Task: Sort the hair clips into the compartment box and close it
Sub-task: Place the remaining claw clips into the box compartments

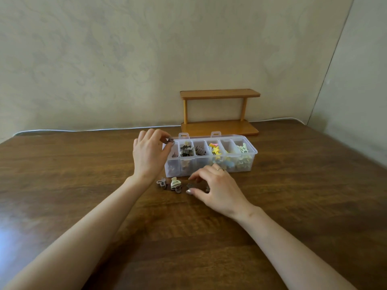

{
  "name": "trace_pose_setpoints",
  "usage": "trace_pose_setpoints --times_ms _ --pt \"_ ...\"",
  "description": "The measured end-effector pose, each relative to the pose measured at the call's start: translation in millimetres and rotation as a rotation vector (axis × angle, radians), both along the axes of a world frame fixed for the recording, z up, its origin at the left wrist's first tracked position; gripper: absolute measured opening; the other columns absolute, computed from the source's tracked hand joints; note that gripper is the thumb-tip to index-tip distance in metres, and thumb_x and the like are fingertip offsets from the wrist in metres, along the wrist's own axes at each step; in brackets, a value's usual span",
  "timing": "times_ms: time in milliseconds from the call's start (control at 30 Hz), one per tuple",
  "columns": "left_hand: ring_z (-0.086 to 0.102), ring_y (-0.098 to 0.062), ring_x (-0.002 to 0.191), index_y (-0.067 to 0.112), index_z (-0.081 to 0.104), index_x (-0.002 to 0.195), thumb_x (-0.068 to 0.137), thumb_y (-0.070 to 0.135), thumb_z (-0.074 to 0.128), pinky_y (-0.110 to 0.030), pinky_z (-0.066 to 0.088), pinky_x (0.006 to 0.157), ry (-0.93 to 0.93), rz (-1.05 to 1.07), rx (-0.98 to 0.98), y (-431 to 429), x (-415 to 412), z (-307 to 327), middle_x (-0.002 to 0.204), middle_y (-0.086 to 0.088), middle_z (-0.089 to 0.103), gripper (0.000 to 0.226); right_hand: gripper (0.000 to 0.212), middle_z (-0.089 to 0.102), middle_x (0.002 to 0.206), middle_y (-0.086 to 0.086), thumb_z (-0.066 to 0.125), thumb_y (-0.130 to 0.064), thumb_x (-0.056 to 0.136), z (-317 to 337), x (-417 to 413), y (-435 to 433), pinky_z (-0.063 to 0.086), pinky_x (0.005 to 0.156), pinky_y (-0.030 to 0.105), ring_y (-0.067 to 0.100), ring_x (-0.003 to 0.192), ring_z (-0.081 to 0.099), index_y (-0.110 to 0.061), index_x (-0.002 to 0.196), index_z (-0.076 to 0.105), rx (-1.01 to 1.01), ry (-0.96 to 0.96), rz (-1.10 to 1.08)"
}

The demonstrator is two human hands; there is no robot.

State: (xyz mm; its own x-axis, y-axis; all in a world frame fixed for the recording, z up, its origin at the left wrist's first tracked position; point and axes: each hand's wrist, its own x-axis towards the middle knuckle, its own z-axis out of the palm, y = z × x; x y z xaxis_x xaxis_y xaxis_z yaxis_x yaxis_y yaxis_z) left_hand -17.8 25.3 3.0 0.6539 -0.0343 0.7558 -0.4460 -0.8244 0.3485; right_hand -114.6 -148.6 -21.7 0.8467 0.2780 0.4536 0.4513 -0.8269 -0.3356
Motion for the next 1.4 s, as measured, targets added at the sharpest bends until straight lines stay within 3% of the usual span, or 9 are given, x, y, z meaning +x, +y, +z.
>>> trace_pose_setpoints --times_ms 167,433,567,700,833,933,1100,1233,1400 --pt "0.049 -0.020 0.097 0.019 0.061 0.103 0.087 0.033 0.060 -0.032 0.032 0.077 0.154 0.013 0.044 2.4 15.1 6.3 0.097 0.004 0.064 0.022 0.040 0.057 0.110 -0.005 0.058 -0.051 0.085 -2.5 0.5 0.2 0.035 0.092 0.024 0.012 0.106 0.045 -0.023 0.113 0.061 -0.081 0.002 -0.031" --pt "0.047 -0.013 0.088 0.018 0.062 0.097 0.087 0.019 0.059 -0.030 0.039 0.076 0.048 -0.086 -0.008 8.1 -17.2 10.7 0.093 0.006 0.063 0.010 0.028 0.057 0.103 -0.004 0.062 -0.042 0.085 -3.7 1.7 1.6 0.036 0.089 0.025 0.013 0.101 0.045 -0.022 0.106 0.064 -0.074 0.009 -0.034" --pt "0.046 -0.007 0.082 0.020 0.061 0.094 0.082 0.010 0.064 -0.027 0.041 0.071 0.040 -0.281 0.095 6.6 -39.5 4.0 0.089 0.013 0.058 0.016 0.020 0.062 0.097 -0.006 0.067 -0.030 0.084 1.0 0.7 0.5 0.039 0.078 0.013 0.008 0.095 0.051 -0.021 0.102 0.068 0.194 0.080 -0.033" --pt "0.044 -0.004 0.090 0.023 0.059 0.099 0.078 0.010 0.060 -0.030 0.045 0.076 0.102 -0.490 0.175 4.2 -52.8 -9.4 0.097 0.011 0.059 0.025 0.018 0.066 0.096 -0.007 0.068 -0.023 0.084 7.0 -0.3 0.4 0.043 0.076 0.010 0.002 0.091 0.058 -0.018 0.101 0.070 0.493 0.196 -0.011" --pt "0.045 -0.007 0.094 0.032 0.054 0.106 0.078 0.025 0.056 -0.026 0.043 0.079 0.156 -0.615 0.188 0.0 -58.8 -14.5 0.103 0.012 0.055 0.028 0.017 0.068 0.092 -0.006 0.067 -0.026 0.085 8.4 -0.9 -1.4 0.049 0.078 0.022 0.005 0.089 0.060 -0.017 0.099 0.072 0.569 0.198 0.001" --pt "0.046 -0.008 0.092 0.024 0.060 0.100 0.077 0.019 0.068 -0.030 0.046 0.078 0.135 -0.568 0.172 -3.0 -60.0 -16.3 0.099 0.013 0.053 0.025 0.017 0.068 0.091 -0.002 0.065 -0.028 0.087 7.3 -0.7 -1.7 0.050 0.080 0.032 0.011 0.090 0.061 -0.018 0.099 0.073 0.588 0.209 0.022" --pt "0.045 -0.004 0.087 0.023 0.059 0.094 0.078 0.021 0.069 -0.029 0.046 0.074 0.071 -0.477 0.141 -2.2 -61.1 -13.9 0.093 0.013 0.055 0.018 0.019 0.068 0.090 -0.003 0.057 -0.027 0.092 5.3 -0.2 -2.3 0.051 0.073 0.024 0.012 0.090 0.061 -0.017 0.099 0.071 0.572 0.183 0.009" --pt "0.047 -0.007 0.081 0.022 0.057 0.089 0.076 0.024 0.070 -0.025 0.043 0.071 0.051 -0.356 0.017 2.9 -56.1 -9.1 0.089 0.013 0.056 0.018 0.017 0.065 0.092 -0.006 0.058 -0.026 0.092 0.6 1.3 -6.6 0.047 0.081 0.027 0.009 0.093 0.056 -0.018 0.099 0.071 0.366 0.077 -0.054" --pt "0.048 -0.010 0.082 0.020 0.060 0.089 0.078 0.024 0.072 -0.022 0.040 0.069 0.074 -0.165 -0.134 12.9 -27.2 6.3 0.089 0.009 0.060 0.016 0.012 0.064 0.095 -0.007 0.060 -0.021 0.090 1.5 0.1 -5.9 0.048 0.084 0.025 0.007 0.094 0.056 -0.020 0.097 0.070 0.341 0.062 -0.053"
